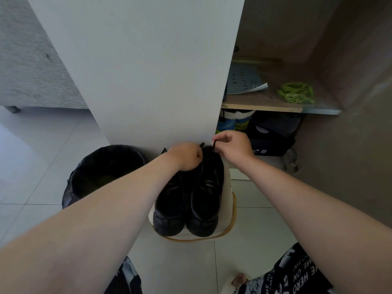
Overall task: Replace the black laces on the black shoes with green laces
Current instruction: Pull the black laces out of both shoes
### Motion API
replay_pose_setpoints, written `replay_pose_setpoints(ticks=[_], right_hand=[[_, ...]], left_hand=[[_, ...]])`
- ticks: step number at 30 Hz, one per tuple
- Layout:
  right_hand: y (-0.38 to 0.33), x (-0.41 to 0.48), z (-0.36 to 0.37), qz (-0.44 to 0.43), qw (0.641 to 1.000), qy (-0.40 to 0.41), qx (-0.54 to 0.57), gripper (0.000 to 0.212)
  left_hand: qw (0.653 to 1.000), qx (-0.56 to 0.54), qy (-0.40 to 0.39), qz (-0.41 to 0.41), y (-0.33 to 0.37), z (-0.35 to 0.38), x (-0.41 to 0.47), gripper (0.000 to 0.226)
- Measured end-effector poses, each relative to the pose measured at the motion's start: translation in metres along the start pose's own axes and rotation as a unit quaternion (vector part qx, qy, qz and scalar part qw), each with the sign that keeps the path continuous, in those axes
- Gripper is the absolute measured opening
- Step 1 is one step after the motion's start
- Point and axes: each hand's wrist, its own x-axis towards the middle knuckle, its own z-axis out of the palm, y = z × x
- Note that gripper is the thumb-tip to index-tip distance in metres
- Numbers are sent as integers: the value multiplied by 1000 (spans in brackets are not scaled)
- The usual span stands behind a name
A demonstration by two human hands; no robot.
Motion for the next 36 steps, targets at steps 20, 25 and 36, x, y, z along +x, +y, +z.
replay_pose_setpoints(ticks=[20,25,36], right_hand=[[13,-4,18,8,981,-149,-125,31],[25,0,13,-28,950,-121,-288,19],[28,4,11,-44,936,-108,-331,6]], left_hand=[[997,-73,22,32,-17,-19,-8,17],[997,-26,58,42,-22,-15,-10,6],[969,59,-201,-135,-3,-51,-31,44]])
